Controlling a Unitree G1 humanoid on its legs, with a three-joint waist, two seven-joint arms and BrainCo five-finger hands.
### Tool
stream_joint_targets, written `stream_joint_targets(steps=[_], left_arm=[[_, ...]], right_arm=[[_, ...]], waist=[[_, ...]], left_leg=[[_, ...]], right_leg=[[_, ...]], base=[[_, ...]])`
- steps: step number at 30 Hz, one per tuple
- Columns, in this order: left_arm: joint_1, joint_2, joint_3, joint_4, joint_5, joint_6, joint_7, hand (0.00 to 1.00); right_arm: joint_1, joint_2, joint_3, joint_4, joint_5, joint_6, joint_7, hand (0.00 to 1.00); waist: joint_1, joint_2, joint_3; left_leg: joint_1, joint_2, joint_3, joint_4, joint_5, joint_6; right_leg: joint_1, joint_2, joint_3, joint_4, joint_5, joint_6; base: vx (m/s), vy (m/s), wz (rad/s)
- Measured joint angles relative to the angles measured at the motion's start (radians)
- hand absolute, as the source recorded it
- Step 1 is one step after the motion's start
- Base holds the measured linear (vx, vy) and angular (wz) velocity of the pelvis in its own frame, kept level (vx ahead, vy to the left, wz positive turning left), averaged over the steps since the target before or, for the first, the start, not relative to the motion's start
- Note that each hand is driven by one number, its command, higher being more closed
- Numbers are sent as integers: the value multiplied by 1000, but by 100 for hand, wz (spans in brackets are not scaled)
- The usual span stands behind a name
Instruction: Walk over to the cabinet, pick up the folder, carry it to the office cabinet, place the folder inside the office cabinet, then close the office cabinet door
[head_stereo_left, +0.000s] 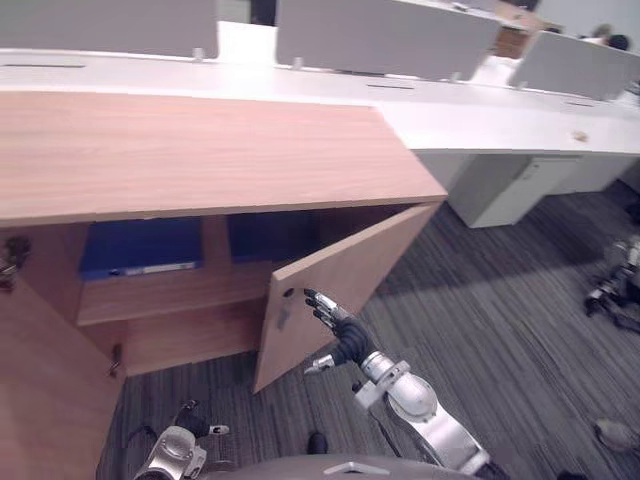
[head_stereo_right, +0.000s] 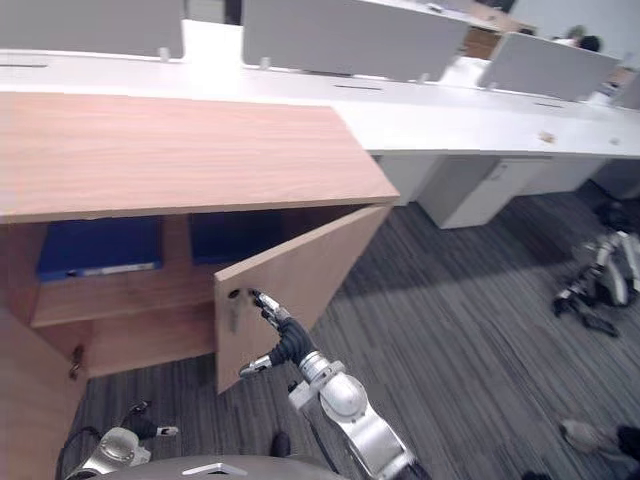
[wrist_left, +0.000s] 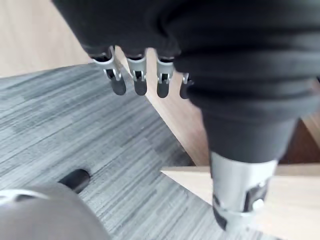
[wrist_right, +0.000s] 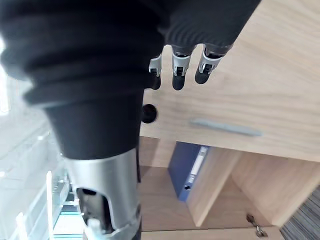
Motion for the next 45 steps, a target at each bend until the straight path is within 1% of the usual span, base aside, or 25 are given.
stream_joint_targets(steps=[2, 3, 4, 5, 6, 8, 10, 11, 14, 17, 19, 23, 26, 28, 32, 36, 38, 41, 43, 45], left_arm=[[20, 2, 11, -1, -9, 0, 0, 0], [42, 2, 28, -2, -20, 0, 0, 0], [50, 2, 37, -5, -30, 1, 1, 0], [55, -4, 48, -22, -42, 0, 6, 0], [57, -7, 48, -33, -51, -1, 12, 0], [62, -13, 56, -37, -69, -1, 19, 0], [66, -21, 63, -51, -71, -1, 20, 0], [67, -25, 78, -63, -78, -1, 21, 0], [69, -27, 87, -66, -86, -1, 24, 0], [79, -35, 86, -66, -87, -1, 25, 0], [79, -39, 85, -67, -89, -2, 30, 0], [78, -39, 85, -83, -108, -2, 41, 0], [68, -40, 84, -107, -109, -3, 42, 0], [61, -42, 84, -109, -110, -4, 43, 0], [65, -50, 85, -110, -133, -4, 49, 0], [72, -56, 86, -144, -147, -4, 64, 0], [65, -61, 86, -147, -152, -8, 66, 0], [66, -68, 91, -147, -180, -11, 71, 0], [66, -74, 97, -147, -197, -11, 78, 0], [73, -87, 132, -147, -246, -12, 86, 0]], right_arm=[[-45, 1, -27, 82, 19, 1, -4, 0], [-90, 7, -69, 155, 22, 1, -7, 0], [-110, 11, -85, 183, 22, 1, -13, 0], [-142, 21, -119, 228, 23, 1, -38, 0], [-171, 31, -145, 270, 23, 2, -54, 0], [-204, 37, -156, 311, 23, 1, -81, 0], [-212, 39, -167, 316, 20, 1, -94, 0], [-221, 39, -172, 328, 17, 1, -100, 0], [-267, 42, -185, 402, -21, 2, -121, 0], [-311, 49, -198, 466, -26, 1, -137, 0], [-330, 62, -224, 525, -62, 2, -160, 0], [-333, 79, -255, 556, -95, 7, -162, 0], [-312, 78, -276, 556, -101, 11, -165, 0], [-274, 81, -291, 552, -127, 11, -167, 0], [-141, 116, -328, 544, -175, 13, -177, 0], [-22, 157, -348, 557, -248, 20, -177, 0], [7, 185, -369, 636, -298, 22, -178, 0], [17, 215, -414, 738, -323, 26, -187, 0], [18, 223, -432, 768, -333, 31, -200, 0], [25, 234, -452, 789, -334, 45, -204, 0]], waist=[[14, 11, 8], [21, 20, 15], [26, 24, 17], [33, 28, 20], [38, 38, 27], [47, 43, 34], [51, 56, 43], [52, 58, 45], [59, 60, 47], [59, 59, 47], [60, 60, 47], [58, 61, 59], [56, 60, 61], [56, 60, 61], [50, 61, 61], [34, 62, 61], [25, 62, 61], [25, 66, 59], [23, 68, 60], [21, 69, 59]], left_leg=[[-23, -5, -31, 16, -4, 5], [-34, -9, -51, 20, -4, 6], [-39, -11, -58, 22, -4, 7], [-53, -14, -79, 29, -3, 9], [-67, -17, -97, 35, -1, 10], [-72, -21, -110, 34, 2, 14], [-86, -28, -129, 34, 9, 18], [-93, -33, -142, 31, 14, 18], [-99, -35, -157, 30, 22, 17], [-98, -40, -165, 14, 36, 16], [-98, -45, -176, -7, 53, 17], [-85, -51, -188, -48, 82, 16], [-83, -54, -205, -68, 101, 13], [-77, -56, -219, -86, 113, 12], [-46, -56, -237, -125, 130, 10], [-43, -59, -255, -144, 145, 9], [-29, -62, -267, -167, 160, 10], [-12, -64, -273, -187, 174, 11], [-7, -67, -276, -199, 185, 12], [7, -69, -282, -219, 200, 13]], right_leg=[[2, -3, -29, 0, -1, -1], [0, -7, -44, 0, -1, -1], [0, -10, -54, 0, -1, -1], [2, -14, -72, 1, -1, -1], [1, -17, -91, 1, -1, -1], [2, -19, -99, 1, -1, -1], [0, -24, -118, 1, -5, 3], [0, -28, -126, 1, -10, 9], [0, -28, -143, 5, -14, 8], [-2, -30, -148, 5, -14, 8], [-5, -34, -158, 5, -14, 8], [-4, -38, -170, 5, -15, 7], [-3, -39, -188, 5, -17, 7], [1, -39, -201, 5, -21, 7], [24, -39, -220, 4, -31, 11], [29, -41, -238, 3, -34, 14], [39, -44, -252, 3, -36, 17], [51, -46, -256, 4, -37, 18], [51, -48, -258, 5, -37, 19], [57, -51, -263, 8, -38, 20]], base=[[36, 29, 51], [14, 17, 39], [0, 16, 51], [-9, 12, 48], [-23, 7, 47], [-24, 1, 23], [-37, -11, 29], [-35, -15, 33], [-39, -25, 19], [-34, -18, 9], [-50, -24, 17], [-39, -22, 10], [-17, -21, 20], [-4, -19, 20], [12, -12, 14], [-7, -3, 14], [-21, -3, 17], [-37, 7, 6], [-51, 10, 6], [-64, 9, 8]])
